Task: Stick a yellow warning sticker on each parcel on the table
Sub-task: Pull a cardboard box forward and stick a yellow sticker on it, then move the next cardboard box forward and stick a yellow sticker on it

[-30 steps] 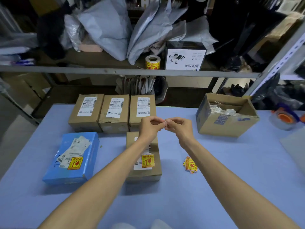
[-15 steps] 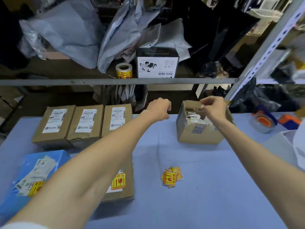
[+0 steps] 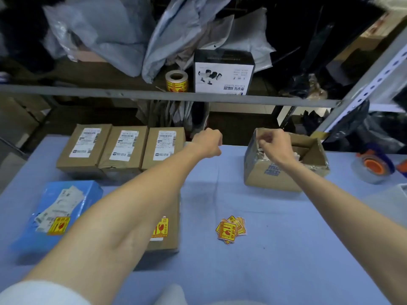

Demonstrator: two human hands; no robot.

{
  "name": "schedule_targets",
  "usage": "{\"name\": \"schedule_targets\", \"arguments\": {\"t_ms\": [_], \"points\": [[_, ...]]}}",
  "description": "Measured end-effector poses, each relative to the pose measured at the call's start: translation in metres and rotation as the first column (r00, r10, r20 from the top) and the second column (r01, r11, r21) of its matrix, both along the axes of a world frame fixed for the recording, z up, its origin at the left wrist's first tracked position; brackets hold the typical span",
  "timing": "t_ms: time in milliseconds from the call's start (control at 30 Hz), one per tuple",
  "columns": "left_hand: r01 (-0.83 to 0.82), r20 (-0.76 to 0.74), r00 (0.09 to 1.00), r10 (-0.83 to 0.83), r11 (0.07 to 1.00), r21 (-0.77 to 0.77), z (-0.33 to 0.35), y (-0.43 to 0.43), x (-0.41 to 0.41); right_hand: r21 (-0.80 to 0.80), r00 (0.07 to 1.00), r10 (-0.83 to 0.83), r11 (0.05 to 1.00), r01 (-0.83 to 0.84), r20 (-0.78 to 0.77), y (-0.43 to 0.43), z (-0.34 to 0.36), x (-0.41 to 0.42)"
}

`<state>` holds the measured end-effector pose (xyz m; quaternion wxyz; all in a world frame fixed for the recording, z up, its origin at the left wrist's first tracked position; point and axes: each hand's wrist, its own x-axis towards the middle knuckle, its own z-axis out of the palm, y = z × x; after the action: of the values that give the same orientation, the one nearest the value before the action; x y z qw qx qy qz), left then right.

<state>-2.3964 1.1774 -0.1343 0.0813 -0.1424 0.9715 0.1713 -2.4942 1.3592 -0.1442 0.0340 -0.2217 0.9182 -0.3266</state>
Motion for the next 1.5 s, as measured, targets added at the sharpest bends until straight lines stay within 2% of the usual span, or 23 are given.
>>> {"name": "schedule_targets", "arguments": {"t_ms": [100,167,300,400,467,533,733,900,1033,1333,1500], "points": [[-0.049,0.032,0.998,0.049,0.999,0.021,-0.008,-0.012,0.031,-0.027,0.990,0.117,0.993,-0.115,0.075,-0.038,-0.006,0.045],[-0.117,0.038,0.993,0.115,0.991,0.061,-0.016,-0.023,0.059,-0.019,0.951,0.193,0.981,-0.194,0.240,-0.059,-0.022,0.078],[-0.274,0.067,0.962,0.266,0.945,0.178,-0.047,-0.041,0.127,0.027,0.730,0.191,0.961,-0.276,0.657,-0.083,-0.068,0.157],[-0.380,0.029,0.925,0.380,0.915,0.132,-0.073,-0.050,0.180,0.055,0.589,0.114,0.964,-0.262,0.800,-0.094,-0.095,0.206],[-0.474,0.037,0.880,0.473,0.874,0.106,-0.086,-0.054,0.213,0.034,0.601,0.100,0.978,-0.208,0.793,-0.103,-0.107,0.226],[-0.536,0.072,0.844,0.532,0.830,0.153,-0.095,-0.062,0.238,-0.004,0.644,0.086,0.992,-0.128,0.760,-0.115,-0.111,0.238],[-0.569,0.005,0.811,0.585,0.787,0.236,-0.101,-0.112,0.287,-0.078,0.659,0.135,0.990,-0.115,0.740,-0.166,-0.102,0.279],[-0.560,-0.038,0.813,0.582,0.798,0.223,-0.099,-0.158,0.323,-0.111,0.658,0.113,0.993,-0.046,0.745,-0.225,-0.099,0.316],[-0.561,0.036,0.823,0.567,0.801,0.210,-0.103,-0.176,0.339,-0.072,0.685,0.099,0.995,-0.068,0.722,-0.251,-0.101,0.329],[-0.584,0.007,0.807,0.591,0.796,0.163,-0.107,-0.216,0.361,-0.128,0.576,0.200,0.978,-0.163,0.793,-0.288,-0.107,0.349],[-0.596,-0.005,0.798,0.603,0.789,0.149,-0.107,-0.225,0.361,-0.142,0.560,0.211,0.976,-0.163,0.802,-0.294,-0.114,0.354]]}}
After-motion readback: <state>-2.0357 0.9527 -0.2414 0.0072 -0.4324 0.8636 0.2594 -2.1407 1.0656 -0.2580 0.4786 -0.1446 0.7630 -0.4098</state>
